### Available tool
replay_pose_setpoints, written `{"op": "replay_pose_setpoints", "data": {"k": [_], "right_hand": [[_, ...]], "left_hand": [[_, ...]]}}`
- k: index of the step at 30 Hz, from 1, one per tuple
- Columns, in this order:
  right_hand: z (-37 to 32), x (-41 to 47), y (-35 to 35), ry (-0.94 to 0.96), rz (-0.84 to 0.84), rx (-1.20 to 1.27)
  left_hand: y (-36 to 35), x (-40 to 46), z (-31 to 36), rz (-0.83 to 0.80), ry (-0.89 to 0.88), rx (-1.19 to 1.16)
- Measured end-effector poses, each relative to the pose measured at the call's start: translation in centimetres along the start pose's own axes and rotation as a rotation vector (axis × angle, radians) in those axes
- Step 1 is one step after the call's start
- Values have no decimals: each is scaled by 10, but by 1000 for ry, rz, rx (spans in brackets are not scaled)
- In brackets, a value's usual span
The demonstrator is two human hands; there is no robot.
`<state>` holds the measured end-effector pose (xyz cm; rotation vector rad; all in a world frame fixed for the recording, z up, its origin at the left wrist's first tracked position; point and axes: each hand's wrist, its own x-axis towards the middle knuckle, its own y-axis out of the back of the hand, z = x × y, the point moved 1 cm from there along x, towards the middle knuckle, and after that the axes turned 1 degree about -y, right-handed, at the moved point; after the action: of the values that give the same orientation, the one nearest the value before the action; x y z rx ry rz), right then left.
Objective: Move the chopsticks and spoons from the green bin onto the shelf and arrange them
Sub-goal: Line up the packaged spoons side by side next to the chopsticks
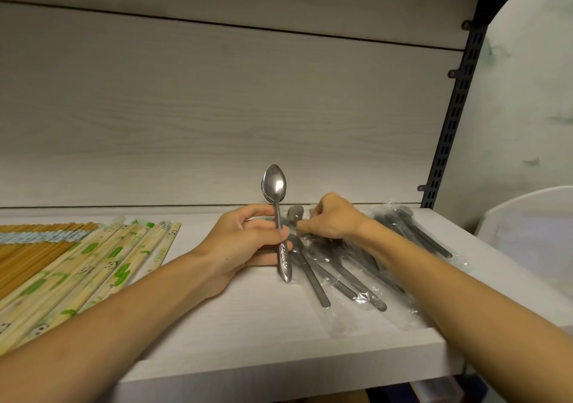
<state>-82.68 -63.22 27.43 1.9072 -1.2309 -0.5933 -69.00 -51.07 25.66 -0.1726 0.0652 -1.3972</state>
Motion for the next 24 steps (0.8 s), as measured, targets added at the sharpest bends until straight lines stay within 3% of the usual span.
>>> {"op": "replay_pose_setpoints", "data": {"k": [10,15,24], "right_hand": [[-7,-6,29,148,271,650],[-10,-12,32,123,46,916],[-28,-33,19,177,-281,1025]], "left_hand": [[1,1,3,37,-69,-34],[1,1,5,69,-136,-37],[-1,1,5,62,-261,69]]}}
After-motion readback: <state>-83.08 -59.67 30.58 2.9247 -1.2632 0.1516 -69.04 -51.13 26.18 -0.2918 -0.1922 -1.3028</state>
